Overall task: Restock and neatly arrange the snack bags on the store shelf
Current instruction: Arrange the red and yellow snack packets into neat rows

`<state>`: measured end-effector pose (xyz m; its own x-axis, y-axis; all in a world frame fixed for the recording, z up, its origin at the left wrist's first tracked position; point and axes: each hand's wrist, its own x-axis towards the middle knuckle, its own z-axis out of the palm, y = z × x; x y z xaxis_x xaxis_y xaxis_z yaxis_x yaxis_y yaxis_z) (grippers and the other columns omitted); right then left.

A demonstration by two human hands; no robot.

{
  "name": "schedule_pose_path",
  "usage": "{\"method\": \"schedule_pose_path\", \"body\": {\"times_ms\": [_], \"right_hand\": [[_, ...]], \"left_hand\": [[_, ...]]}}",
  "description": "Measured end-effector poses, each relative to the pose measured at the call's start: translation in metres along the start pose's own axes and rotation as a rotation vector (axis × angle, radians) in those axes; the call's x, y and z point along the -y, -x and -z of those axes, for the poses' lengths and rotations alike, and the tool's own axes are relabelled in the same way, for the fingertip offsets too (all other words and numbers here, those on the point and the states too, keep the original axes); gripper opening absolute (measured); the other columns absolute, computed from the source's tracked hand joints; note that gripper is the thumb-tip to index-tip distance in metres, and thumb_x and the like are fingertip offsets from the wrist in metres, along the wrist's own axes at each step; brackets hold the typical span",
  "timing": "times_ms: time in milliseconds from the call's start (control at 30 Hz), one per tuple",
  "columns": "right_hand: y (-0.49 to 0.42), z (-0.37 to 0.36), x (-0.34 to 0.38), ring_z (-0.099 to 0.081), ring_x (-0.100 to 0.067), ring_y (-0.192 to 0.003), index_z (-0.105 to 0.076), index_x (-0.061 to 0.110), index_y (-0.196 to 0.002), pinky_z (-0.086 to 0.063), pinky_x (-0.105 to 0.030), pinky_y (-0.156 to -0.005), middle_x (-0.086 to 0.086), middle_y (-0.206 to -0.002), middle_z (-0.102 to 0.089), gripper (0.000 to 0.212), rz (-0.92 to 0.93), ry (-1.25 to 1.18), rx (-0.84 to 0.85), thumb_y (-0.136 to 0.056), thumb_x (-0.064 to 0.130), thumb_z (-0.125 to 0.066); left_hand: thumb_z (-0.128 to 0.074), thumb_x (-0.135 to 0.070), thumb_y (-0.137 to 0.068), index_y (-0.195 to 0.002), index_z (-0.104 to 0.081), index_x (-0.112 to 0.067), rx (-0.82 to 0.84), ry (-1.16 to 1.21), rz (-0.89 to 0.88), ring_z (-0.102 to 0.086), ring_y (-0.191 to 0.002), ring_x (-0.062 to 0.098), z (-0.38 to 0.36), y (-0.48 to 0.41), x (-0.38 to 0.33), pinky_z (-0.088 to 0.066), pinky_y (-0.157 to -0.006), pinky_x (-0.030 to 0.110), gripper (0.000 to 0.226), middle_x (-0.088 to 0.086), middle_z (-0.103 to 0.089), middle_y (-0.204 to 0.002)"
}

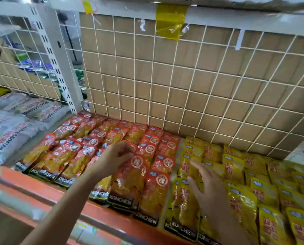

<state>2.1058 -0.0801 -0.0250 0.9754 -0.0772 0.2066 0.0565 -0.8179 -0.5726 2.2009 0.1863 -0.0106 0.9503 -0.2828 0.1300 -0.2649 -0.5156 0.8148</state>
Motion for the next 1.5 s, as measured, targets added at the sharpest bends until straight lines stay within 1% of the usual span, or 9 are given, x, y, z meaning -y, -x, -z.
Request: {"method": "schedule_pose_path", "body": {"times_ms": [67,300,500,667,867,1033,1233,1433,1500], "right_hand": [[-0.003,-0.007,0.009,-0.045,-0.016,-0.124,-0.055,0.022,-0.126,-0.035,-0.034,-0.103,0.004,-0.128,-0.054,0.049,-0.021,-0.007,-0.019,-0.083,0.042,-0.045],[-0.005,-0.021,0.029,-0.041,-0.01,-0.124,-0.051,0.024,-0.129,-0.031,-0.031,-0.103,0.009,-0.128,-0.05,0.05,-0.059,0.033,-0.048,-0.085,0.044,-0.043],[-0.005,-0.029,0.041,-0.036,-0.004,-0.119,-0.049,0.025,-0.13,-0.029,-0.03,-0.104,0.013,-0.126,-0.044,0.039,-0.107,0.051,-0.108,-0.092,0.033,-0.053],[-0.008,-0.043,0.054,-0.04,-0.008,-0.12,-0.049,0.026,-0.13,-0.033,-0.032,-0.101,0.012,-0.127,-0.047,0.039,-0.126,0.071,-0.132,-0.093,0.035,-0.052],[-0.017,-0.06,0.079,-0.042,-0.012,-0.121,-0.051,0.025,-0.129,-0.032,-0.031,-0.099,0.008,-0.128,-0.05,0.045,-0.128,0.057,-0.136,-0.088,0.042,-0.046],[-0.028,-0.07,0.098,-0.036,0.002,-0.115,-0.048,0.023,-0.132,-0.028,-0.02,-0.097,0.01,-0.129,-0.048,0.042,-0.038,0.036,-0.106,-0.092,0.033,-0.054],[-0.049,-0.087,0.121,-0.038,-0.003,-0.121,-0.045,0.022,-0.135,-0.027,-0.022,-0.102,0.007,-0.134,-0.047,0.048,0.044,0.025,-0.018,-0.09,0.029,-0.057],[-0.057,-0.104,0.139,-0.033,0.0,-0.118,-0.041,0.025,-0.137,-0.036,-0.029,-0.105,0.017,-0.126,-0.038,0.05,0.124,-0.013,0.072,-0.09,0.032,-0.055],[-0.059,-0.11,0.143,-0.03,0.002,-0.118,-0.038,0.03,-0.137,-0.028,-0.023,-0.104,0.018,-0.127,-0.035,0.05,0.119,-0.034,0.106,-0.09,0.034,-0.054]], "left_hand": [[-0.063,0.0,-0.083,-0.074,-0.055,-0.03,0.044,-0.051,-0.013,-0.054,-0.062,-0.008,-0.005,-0.005,-0.001,-0.039,-0.059,0.009,0.032,-0.02,-0.061,-0.063],[-0.063,-0.02,-0.086,-0.093,-0.06,-0.023,0.176,-0.075,-0.062,-0.055,-0.083,-0.003,-0.034,-0.015,-0.008,-0.044,-0.073,0.016,0.008,-0.016,-0.06,-0.087],[-0.067,-0.048,-0.077,-0.121,-0.053,-0.03,0.309,-0.349,-0.273,-0.039,-0.111,0.002,-0.041,-0.008,0.005,-0.026,-0.094,0.011,0.049,-0.012,-0.048,-0.122],[-0.047,-0.058,-0.084,-0.126,-0.049,-0.03,0.303,-0.414,-0.38,-0.031,-0.121,0.006,-0.038,0.0,0.014,-0.024,-0.105,0.027,0.051,-0.011,-0.041,-0.131],[-0.028,-0.058,-0.082,-0.124,-0.051,-0.032,0.184,-0.35,-0.429,-0.035,-0.122,0.004,0.001,0.006,0.033,-0.026,-0.1,0.023,0.055,-0.015,-0.043,-0.132],[-0.037,-0.05,-0.087,-0.123,-0.052,-0.026,-0.022,-0.281,-0.288,-0.051,-0.112,0.01,0.048,0.021,0.064,-0.041,-0.094,0.028,0.046,-0.012,-0.054,-0.123],[-0.036,-0.055,-0.083,-0.122,-0.054,-0.025,-0.157,-0.358,-0.081,-0.049,-0.11,0.006,0.099,0.047,0.093,-0.04,-0.091,0.026,0.052,-0.018,-0.05,-0.122],[-0.062,-0.03,-0.087,-0.119,-0.058,-0.018,-0.257,-0.447,0.072,-0.058,-0.108,0.025,0.138,0.056,0.116,-0.045,-0.09,0.038,0.034,0.002,-0.059,-0.12],[-0.055,-0.04,-0.086,-0.117,-0.059,-0.019,-0.261,-0.46,0.077,-0.06,-0.104,0.026,0.147,0.052,0.124,-0.049,-0.088,0.042,0.038,0.001,-0.06,-0.116]]}}
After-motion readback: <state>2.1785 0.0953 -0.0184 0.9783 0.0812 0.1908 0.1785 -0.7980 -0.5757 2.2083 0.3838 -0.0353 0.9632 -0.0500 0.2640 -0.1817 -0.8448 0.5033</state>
